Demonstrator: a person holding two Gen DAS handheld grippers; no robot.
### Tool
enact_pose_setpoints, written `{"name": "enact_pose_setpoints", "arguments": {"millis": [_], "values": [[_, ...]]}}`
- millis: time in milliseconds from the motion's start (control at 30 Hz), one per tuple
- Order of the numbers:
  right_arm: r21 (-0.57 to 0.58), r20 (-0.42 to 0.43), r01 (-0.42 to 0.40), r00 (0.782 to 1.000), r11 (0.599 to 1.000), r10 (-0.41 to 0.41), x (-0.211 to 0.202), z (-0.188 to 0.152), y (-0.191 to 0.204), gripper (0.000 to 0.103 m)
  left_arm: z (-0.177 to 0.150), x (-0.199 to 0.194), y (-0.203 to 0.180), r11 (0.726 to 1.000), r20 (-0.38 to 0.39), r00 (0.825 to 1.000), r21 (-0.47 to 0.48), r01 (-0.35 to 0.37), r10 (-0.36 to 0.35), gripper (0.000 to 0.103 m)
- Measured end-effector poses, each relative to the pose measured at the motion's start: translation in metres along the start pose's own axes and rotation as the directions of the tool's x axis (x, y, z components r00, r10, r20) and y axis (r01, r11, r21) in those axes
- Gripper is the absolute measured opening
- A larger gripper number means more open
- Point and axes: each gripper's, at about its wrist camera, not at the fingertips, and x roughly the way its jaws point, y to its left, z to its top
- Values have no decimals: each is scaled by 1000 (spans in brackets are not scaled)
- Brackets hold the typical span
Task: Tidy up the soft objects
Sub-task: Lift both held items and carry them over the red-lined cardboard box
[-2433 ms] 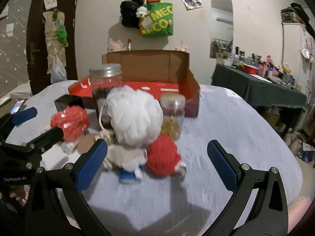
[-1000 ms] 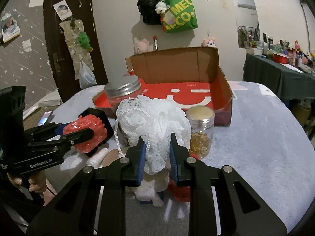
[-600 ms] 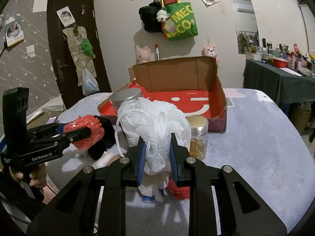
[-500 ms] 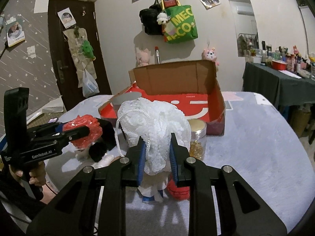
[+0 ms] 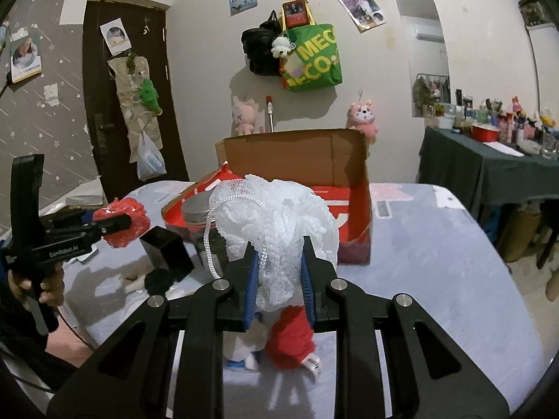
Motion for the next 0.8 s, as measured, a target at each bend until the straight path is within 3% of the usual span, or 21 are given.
{"name": "enact_pose_setpoints", "arguments": {"millis": [433,800], "values": [[-143,-9,15,1000,990,-16,19,39,1,20,36,21,6,994,-23,998,93,61,-59,44],[-252,-99,-35,995,967,10,79,88,-6,20,84,75,11,977,-113,990,188,101,-80,44]]}}
